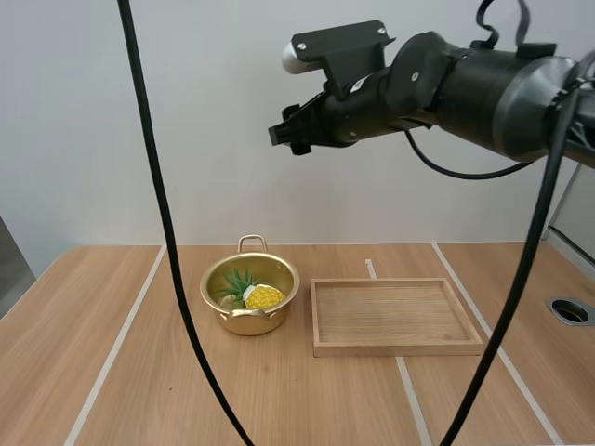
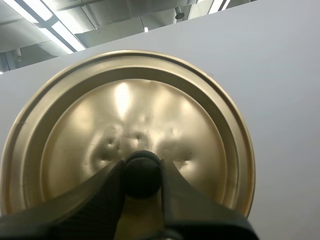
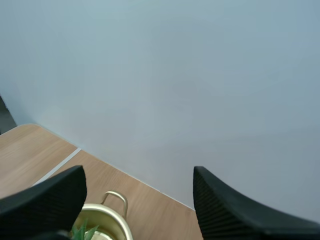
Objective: Open the pot, put the pineapple inside, and close it
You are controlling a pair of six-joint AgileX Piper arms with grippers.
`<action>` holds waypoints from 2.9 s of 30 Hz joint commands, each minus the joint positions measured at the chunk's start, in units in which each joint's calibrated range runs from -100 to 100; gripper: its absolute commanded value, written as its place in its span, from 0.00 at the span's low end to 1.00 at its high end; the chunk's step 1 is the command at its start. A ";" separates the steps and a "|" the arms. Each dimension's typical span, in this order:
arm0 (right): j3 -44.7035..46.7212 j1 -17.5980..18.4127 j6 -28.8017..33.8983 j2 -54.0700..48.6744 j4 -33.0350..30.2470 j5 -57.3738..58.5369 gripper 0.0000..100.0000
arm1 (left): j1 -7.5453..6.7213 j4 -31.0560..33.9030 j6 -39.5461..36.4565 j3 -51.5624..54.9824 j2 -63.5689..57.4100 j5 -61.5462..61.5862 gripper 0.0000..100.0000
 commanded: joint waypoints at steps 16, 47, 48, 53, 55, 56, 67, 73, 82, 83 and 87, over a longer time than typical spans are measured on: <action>-0.38 -10.03 2.92 -14.76 -0.18 -3.66 1.00 | 0.00 -0.38 -0.41 -0.51 -0.40 -2.01 0.00; -0.38 -14.06 5.34 -28.62 -0.58 12.72 0.00 | 0.00 -0.38 -0.41 -0.51 -0.40 -2.01 0.00; -0.38 -14.06 5.34 -28.86 -0.59 12.87 0.00 | 0.00 -0.38 -0.41 -0.51 -0.40 -2.01 0.00; -0.38 -14.06 5.34 -28.90 -0.84 13.38 0.00 | 0.00 -0.38 -0.41 -0.51 -0.40 -2.01 0.00; -0.38 -14.06 5.34 -28.90 -1.08 13.46 0.00 | 0.00 -0.38 -0.41 -0.51 -0.40 -2.20 0.00; -0.38 -14.06 5.34 -28.90 -1.49 13.93 0.00 | 0.00 -0.38 -0.41 -0.51 -0.40 -2.83 0.00; -0.38 -14.06 5.34 -28.90 -1.47 14.10 0.00 | 0.00 -1.18 -0.41 -0.51 1.19 -0.58 0.00; -0.38 -14.06 5.34 -28.90 -1.47 14.10 0.00 | 0.00 -0.39 0.30 -0.51 6.93 19.60 0.00; -0.38 -14.06 5.34 -28.90 -1.47 14.10 0.00 | 0.00 -0.50 0.30 -0.51 16.15 40.75 0.00; -0.38 -14.06 5.34 -28.90 -1.47 14.10 0.00 | 0.00 -0.50 0.30 -0.51 16.74 42.10 0.00; -0.38 -14.06 5.34 -28.90 -1.47 14.10 0.00 | 0.00 -0.50 0.30 -0.51 20.10 45.81 0.00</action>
